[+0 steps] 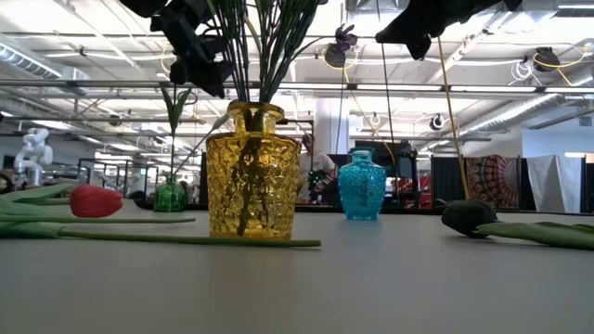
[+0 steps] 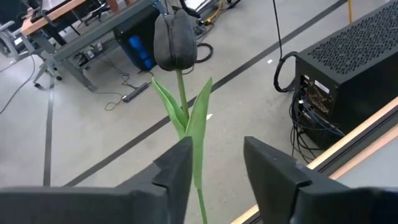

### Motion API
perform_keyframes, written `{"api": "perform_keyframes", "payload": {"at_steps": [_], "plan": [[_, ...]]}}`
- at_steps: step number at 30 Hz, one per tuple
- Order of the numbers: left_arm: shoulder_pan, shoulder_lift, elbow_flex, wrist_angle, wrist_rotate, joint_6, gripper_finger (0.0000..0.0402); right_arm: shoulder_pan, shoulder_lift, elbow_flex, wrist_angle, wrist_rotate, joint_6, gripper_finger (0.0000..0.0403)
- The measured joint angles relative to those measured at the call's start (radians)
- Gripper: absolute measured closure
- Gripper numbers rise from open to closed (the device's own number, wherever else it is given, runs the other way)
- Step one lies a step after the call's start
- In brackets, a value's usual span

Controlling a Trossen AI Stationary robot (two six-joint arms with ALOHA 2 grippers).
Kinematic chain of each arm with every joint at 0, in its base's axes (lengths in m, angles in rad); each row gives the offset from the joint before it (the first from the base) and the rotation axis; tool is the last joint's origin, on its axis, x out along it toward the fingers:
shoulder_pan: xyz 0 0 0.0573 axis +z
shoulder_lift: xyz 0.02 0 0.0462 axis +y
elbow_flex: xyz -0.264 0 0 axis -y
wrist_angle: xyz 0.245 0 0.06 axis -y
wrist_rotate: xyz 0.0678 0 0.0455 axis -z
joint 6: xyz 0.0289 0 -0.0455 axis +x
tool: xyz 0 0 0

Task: Sort flowers into vase by color
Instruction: Put the bottom black flower into the green vase

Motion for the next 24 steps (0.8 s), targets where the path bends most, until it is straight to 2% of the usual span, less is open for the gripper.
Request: {"api": "perform_keyframes", "payload": {"at_steps": [5,13,24], "plan": [[0.0,0.002,0.0,0.018,0.021,-0.025,0.0224,0.0,0.0,0.0,0.0,0.0,0.0,0.0392],[0.003,0.045,0.0,0.064,0.032,-0.078,0.0224,0.0,0.0,0.0,0.0,0.0,0.0,0.039],[0.029,0.059,-0.001,0.094,-0.007,-0.08,0.0224,0.0,0.001,0.0,0.0,0.0,0.0,0.039]]}}
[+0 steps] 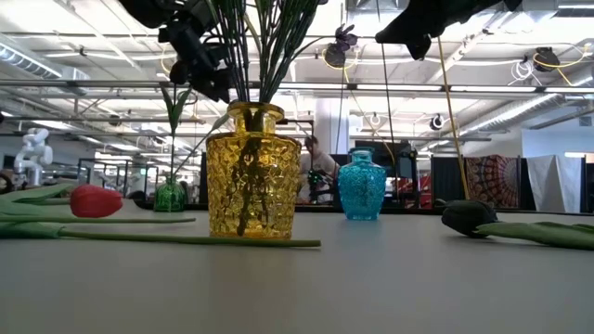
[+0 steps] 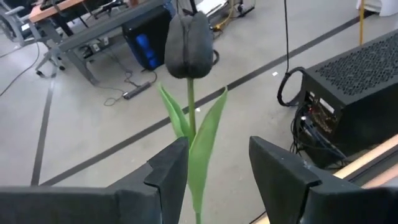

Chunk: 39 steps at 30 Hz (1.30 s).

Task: Sort flowers into vase by color
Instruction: Put the bottom black flower into the green vase

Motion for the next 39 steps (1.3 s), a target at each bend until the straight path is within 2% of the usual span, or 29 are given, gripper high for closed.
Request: {"api": "perform_keyframes", "payload": {"at_steps": [17,23,39], "plan": [[0.044,0.0,-0.001,-0.089,-0.029,0.001,0.0224,0.0,0.0,0.0,0.0,0.0,0.0,0.039],[0.043,0.0,-0.001,-0.132,0.019,0.001,0.0224,0.0,0.0,0.001,0.0,0.0,0.0,0.039],[0.03,0.026,-0.002,-0.152,0.022,-0.03,0.0224,0.0,0.0,0.001,0.0,0.0,0.0,0.039]]}}
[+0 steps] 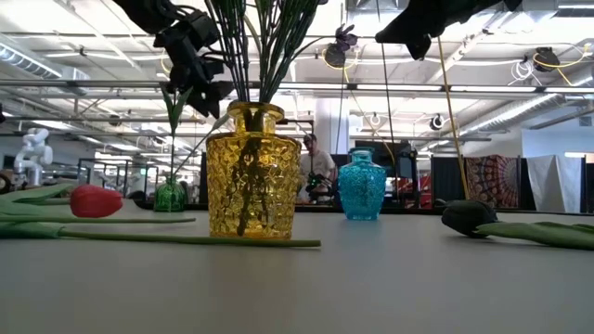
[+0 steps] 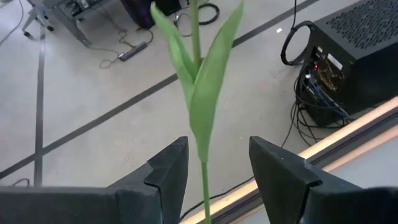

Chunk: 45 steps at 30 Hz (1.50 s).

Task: Sort flowers into vase by color
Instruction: Put the bottom black flower into the green vase

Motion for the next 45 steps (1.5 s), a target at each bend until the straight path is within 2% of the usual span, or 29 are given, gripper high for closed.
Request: {"api": "perform_keyframes", "payload": {"at_steps": [15,21,45], "plan": [[0.002,0.063,0.0,0.095,-0.014,0.004,0.0224,0.0,0.0,0.0,0.0,0.0,0.0,0.039],[0.01,0.064,0.0,0.095,-0.059,0.005,0.0224,0.0,0.0,0.0,0.0,0.0,0.0,0.039],[0.025,0.065,0.0,0.091,-0.048,0.004,0.0224,0.0,0.0,0.0,0.0,0.0,0.0,0.039]]}}
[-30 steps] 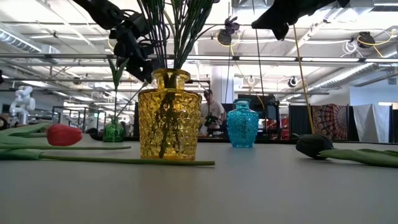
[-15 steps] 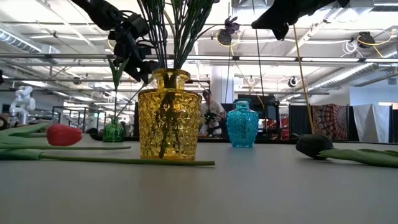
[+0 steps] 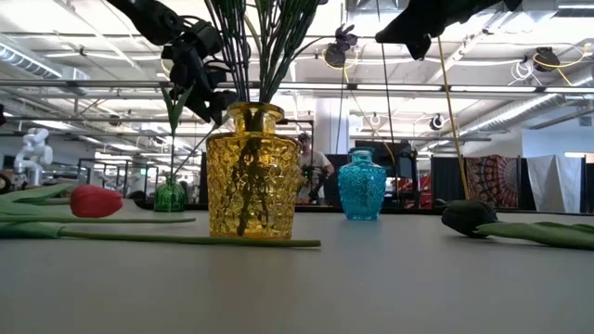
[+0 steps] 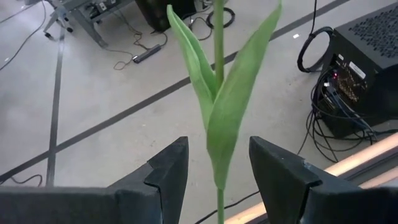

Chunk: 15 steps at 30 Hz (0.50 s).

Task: Sort flowers into vase by color
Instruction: Put the bottom black flower into the green vase

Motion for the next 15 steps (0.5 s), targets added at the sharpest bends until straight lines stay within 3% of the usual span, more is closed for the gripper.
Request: {"api": "perform_keyframes", "payload": {"at_steps": [15], "plan": [[0.009,0.0,0.0,0.015,0.021,-0.001,0.0224,0.0,0.0,0.0,0.0,0.0,0.0,0.039]]}}
